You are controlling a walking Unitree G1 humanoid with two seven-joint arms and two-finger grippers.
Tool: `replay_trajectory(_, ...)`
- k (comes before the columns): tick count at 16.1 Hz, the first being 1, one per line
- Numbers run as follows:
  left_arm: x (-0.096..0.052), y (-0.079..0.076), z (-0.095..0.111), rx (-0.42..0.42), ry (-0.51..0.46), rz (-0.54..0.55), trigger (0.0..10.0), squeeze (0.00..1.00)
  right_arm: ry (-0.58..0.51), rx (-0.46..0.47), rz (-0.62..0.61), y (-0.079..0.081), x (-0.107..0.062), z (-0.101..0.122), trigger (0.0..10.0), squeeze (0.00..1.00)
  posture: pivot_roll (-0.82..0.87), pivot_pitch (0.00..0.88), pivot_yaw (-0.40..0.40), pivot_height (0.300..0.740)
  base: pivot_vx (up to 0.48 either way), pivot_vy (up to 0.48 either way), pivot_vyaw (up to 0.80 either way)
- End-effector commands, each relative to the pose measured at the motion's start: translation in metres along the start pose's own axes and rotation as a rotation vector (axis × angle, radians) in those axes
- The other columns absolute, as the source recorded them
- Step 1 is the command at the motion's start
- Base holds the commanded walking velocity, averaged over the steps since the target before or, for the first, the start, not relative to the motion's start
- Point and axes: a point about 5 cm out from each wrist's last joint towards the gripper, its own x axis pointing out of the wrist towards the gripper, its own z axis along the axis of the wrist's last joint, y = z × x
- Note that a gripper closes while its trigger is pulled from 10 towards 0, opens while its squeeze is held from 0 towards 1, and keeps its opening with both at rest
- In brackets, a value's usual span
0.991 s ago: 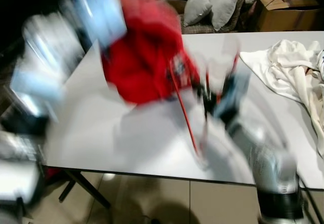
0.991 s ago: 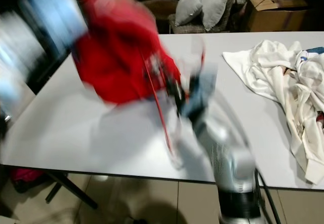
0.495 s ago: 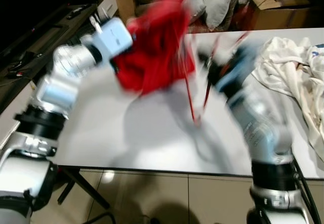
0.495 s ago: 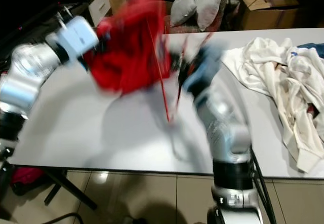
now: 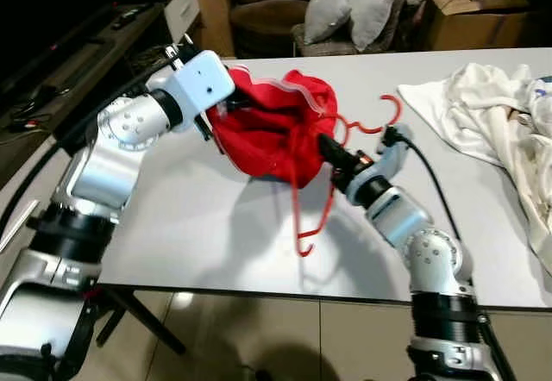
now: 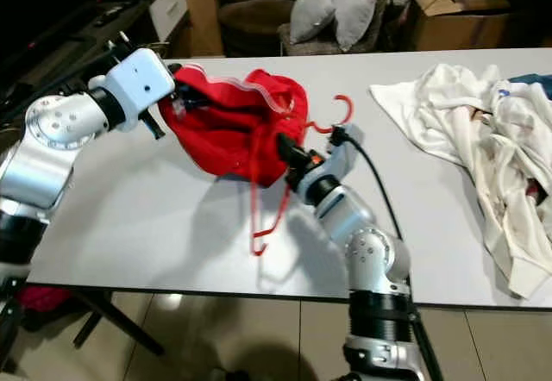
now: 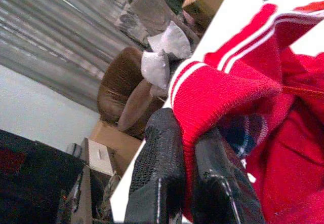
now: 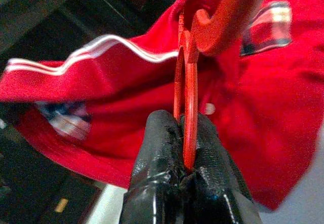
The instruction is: Hang hanger
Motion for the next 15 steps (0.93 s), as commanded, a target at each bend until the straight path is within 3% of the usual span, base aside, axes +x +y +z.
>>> replay_trajectory(1,-0.002,-0.003,0.003,0.012,-0.005,-0.025,0.0,0.00,-0.054,0.031,0.040,0.011,0.006,0.008,10.0,0.00,-0.08,0.000,0.137,0.740,0.000,0.000,0.00)
replay_trajectory(3,-0.004,-0.019,0.010,0.010,-0.043,-0.134,0.0,0.00,-0.183,0.160,0.080,0.017,0.013,0.018,10.0,0.00,-0.07,0.000,0.145,0.740,0.000,0.000,0.00)
replay_trajectory(5,-0.010,-0.037,0.013,-0.036,-0.044,-0.305,0.0,0.00,-0.232,0.236,0.095,0.017,0.020,0.020,10.0,0.00,-0.04,0.000,0.157,0.740,0.000,0.000,0.00)
replay_trajectory(8,-0.027,-0.051,0.013,-0.105,-0.011,-0.515,0.3,0.00,-0.344,0.273,0.067,0.017,0.029,0.032,10.0,0.00,-0.02,0.000,0.154,0.740,0.000,0.000,0.00)
replay_trajectory(12,-0.041,-0.059,0.013,-0.092,0.003,-0.653,0.0,0.00,-0.373,0.362,0.065,0.018,0.036,0.035,10.0,0.00,-0.01,0.000,0.147,0.740,0.000,0.000,0.00)
replay_trajectory(13,-0.044,-0.066,0.018,-0.106,-0.008,-0.710,0.0,0.00,-0.384,0.454,0.052,0.020,0.042,0.033,10.0,0.00,0.00,0.000,0.144,0.740,0.000,0.000,0.00)
replay_trajectory(15,-0.039,-0.069,0.019,-0.069,0.001,-0.685,1.1,0.00,-0.383,0.546,0.063,0.024,0.047,0.031,10.0,0.00,0.00,0.000,0.144,0.740,0.000,0.000,0.00)
